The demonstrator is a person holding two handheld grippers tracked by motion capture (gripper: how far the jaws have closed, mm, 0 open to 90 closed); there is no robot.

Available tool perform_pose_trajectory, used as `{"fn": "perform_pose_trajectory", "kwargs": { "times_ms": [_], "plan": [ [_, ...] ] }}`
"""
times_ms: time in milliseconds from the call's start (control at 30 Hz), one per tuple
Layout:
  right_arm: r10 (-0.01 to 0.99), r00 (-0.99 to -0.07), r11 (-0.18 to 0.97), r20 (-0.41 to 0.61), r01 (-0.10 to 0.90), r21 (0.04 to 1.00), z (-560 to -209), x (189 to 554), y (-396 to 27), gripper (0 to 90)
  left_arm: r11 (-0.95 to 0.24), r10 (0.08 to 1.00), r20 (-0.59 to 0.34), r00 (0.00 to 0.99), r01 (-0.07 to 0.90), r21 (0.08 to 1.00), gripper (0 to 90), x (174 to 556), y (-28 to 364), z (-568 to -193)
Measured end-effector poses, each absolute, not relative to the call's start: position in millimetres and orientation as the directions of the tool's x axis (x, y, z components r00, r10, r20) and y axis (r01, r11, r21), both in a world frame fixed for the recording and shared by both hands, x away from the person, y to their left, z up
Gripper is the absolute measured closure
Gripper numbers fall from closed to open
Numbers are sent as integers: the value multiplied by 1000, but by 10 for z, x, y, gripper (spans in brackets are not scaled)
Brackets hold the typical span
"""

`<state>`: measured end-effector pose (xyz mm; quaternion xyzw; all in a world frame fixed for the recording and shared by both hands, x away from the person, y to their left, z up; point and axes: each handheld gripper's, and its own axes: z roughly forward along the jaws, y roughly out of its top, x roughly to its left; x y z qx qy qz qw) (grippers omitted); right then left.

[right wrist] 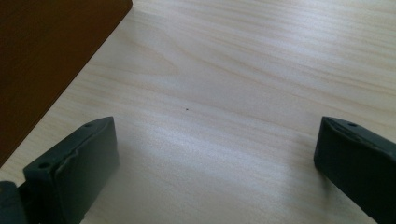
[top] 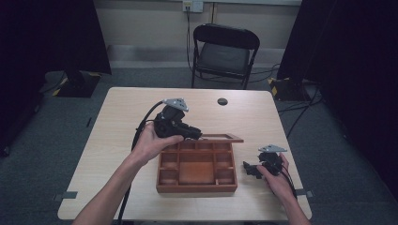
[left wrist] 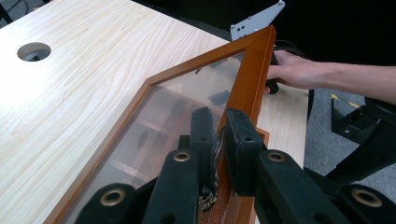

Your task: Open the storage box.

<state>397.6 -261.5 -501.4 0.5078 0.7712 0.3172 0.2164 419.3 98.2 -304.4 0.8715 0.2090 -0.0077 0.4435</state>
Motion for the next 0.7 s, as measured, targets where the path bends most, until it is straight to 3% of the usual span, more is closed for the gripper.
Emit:
{"fn": "perform_pose_trajectory", "kwargs": {
  "times_ms": [700],
  "plan": [
    [920, -391, 284, -12, 646, 709, -5014, 3976, -2616, 0, -520, 359, -197, 912, 371, 769, 822, 4200, 982, -3037]
  ]
}}
